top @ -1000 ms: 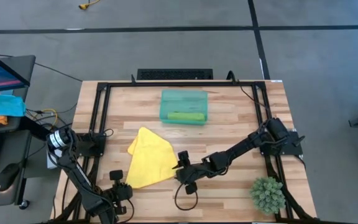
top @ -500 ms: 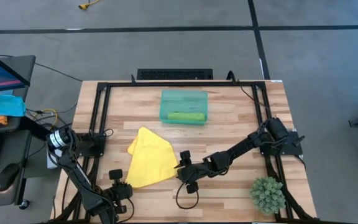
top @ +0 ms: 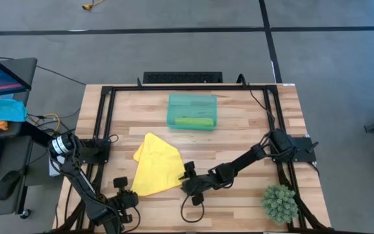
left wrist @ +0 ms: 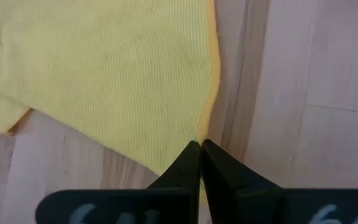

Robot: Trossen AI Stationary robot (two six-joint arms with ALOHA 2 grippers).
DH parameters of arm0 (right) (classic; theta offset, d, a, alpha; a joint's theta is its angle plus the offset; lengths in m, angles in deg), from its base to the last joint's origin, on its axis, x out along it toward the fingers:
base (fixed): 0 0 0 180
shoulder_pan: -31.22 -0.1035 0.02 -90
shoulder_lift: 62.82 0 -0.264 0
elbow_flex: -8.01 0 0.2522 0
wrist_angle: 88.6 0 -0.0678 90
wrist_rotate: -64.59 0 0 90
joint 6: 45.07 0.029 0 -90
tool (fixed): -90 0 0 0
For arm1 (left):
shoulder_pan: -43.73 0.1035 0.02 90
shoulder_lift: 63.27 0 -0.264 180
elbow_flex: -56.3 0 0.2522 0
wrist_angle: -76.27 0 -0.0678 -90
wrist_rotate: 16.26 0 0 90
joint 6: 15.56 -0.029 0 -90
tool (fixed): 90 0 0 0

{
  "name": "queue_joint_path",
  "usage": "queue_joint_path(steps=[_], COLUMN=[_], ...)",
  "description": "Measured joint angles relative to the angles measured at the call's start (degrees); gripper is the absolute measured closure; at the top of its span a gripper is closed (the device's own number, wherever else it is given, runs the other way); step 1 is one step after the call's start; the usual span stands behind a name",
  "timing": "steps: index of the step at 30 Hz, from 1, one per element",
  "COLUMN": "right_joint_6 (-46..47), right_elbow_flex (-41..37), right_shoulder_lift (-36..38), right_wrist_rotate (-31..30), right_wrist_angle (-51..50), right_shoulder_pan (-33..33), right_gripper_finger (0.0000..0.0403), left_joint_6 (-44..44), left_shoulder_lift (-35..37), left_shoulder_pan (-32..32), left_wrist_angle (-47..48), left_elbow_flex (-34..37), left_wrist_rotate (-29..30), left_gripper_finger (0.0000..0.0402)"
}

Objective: Roll microfiber towels into tight, uniform cylinder then place into a basket
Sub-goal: Fold the yellow microfiber towel

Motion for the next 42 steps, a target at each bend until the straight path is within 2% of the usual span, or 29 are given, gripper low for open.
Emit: queue_joint_path(steps=[15,21,31,33,38,42], right_joint_6=[7.9,10.5,9.9,8.8,8.9,8.9], right_elbow_flex=[0.0,0.0,0.9,2.3,7.5,11.3], right_shoulder_lift=[1.0,1.0,0.9,0.8,1.0,1.8], right_wrist_rotate=[-2.4,-2.8,-0.9,-0.9,-1.5,-5.5], right_wrist_angle=[-6.1,-7.0,-8.0,-10.4,-21.5,-27.4], right_shoulder_pan=[2.0,2.9,2.2,1.8,0.7,-1.2], right_gripper_finger=[0.0191,0.0243,0.0386,0.0393,0.0384,0.0396], left_joint_6=[1.0,1.0,1.7,2.3,2.2,2.1], left_shoulder_lift=[0.0,0.0,0.0,0.0,0.0,0.0], left_shoulder_pan=[0.0,0.0,0.6,1.3,1.8,1.7], left_wrist_angle=[0.8,0.9,1.1,1.1,1.1,2.9], left_elbow_flex=[0.0,0.0,0.0,0.0,0.0,-0.7], left_wrist_rotate=[-0.7,-0.8,-0.4,-0.5,-1.1,-0.7], left_gripper_finger=[0.0401,0.0401,0.0401,0.0401,0.0401,0.0401])
